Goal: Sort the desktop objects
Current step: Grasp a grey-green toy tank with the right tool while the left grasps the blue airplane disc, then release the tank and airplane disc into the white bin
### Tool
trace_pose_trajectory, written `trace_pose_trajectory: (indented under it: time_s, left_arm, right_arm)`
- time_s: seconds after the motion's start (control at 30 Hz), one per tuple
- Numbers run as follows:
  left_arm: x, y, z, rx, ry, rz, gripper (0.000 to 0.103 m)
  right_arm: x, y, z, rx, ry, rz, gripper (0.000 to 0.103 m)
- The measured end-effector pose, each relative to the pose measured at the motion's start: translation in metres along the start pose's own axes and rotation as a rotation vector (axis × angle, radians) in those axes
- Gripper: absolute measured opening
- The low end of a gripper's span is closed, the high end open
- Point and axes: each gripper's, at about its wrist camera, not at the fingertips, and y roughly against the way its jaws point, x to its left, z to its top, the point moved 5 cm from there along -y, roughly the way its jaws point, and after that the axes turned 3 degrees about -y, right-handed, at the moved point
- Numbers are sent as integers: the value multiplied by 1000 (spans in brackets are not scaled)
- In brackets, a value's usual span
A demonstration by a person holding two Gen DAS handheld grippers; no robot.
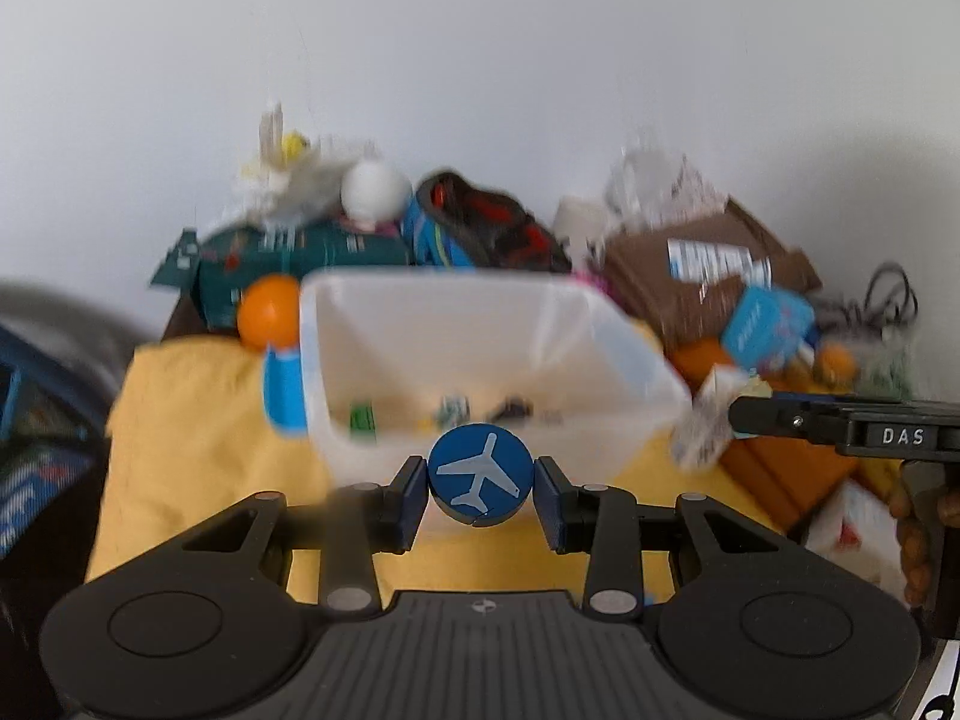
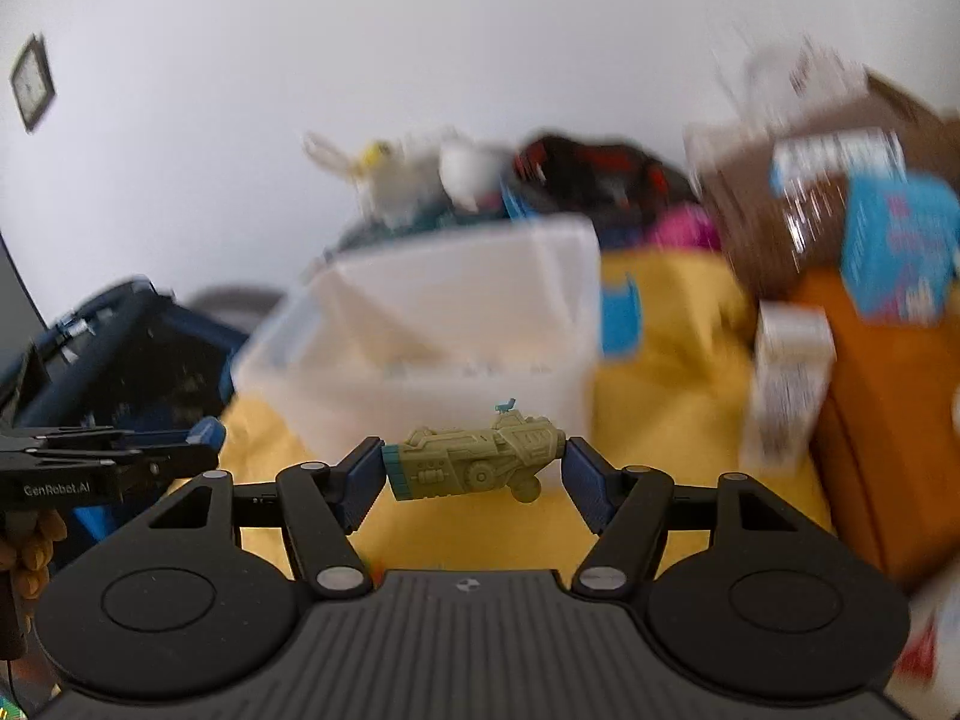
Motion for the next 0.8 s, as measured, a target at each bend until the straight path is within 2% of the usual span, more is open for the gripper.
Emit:
trace_pose_trajectory:
  time_s: [0.13, 0.3, 0.37, 0.57, 0.7, 0.73, 0.77, 0.8]
  left_arm:
    - [11, -16, 41, 46, 27, 1, 42]
    - [16, -43, 67, 137, -13, 14, 42]
    - [17, -54, 73, 168, -34, 12, 42]
    - [20, -75, 80, 229, -32, 5, 42]
    - [24, -84, 83, 228, -10, 9, 42]
    - [26, -84, 84, 212, 0, 24, 45]
    - [28, -83, 84, 195, 8, 54, 55]
    - [30, -81, 84, 173, 15, 83, 60]
  right_arm:
    - [7, -13, 49, -5, -7, 27, 68]
    - [4, -42, 91, 83, -73, 31, 68]
    - [7, -52, 100, 108, -62, 17, 68]
    - [12, -78, 99, 196, -32, -10, 68]
    - [13, -91, 100, 242, -39, -10, 68]
    - [13, -95, 99, 253, -44, -9, 68]
    - [13, -99, 100, 264, -40, -14, 69]
    - [14, -101, 99, 266, -30, -26, 74]
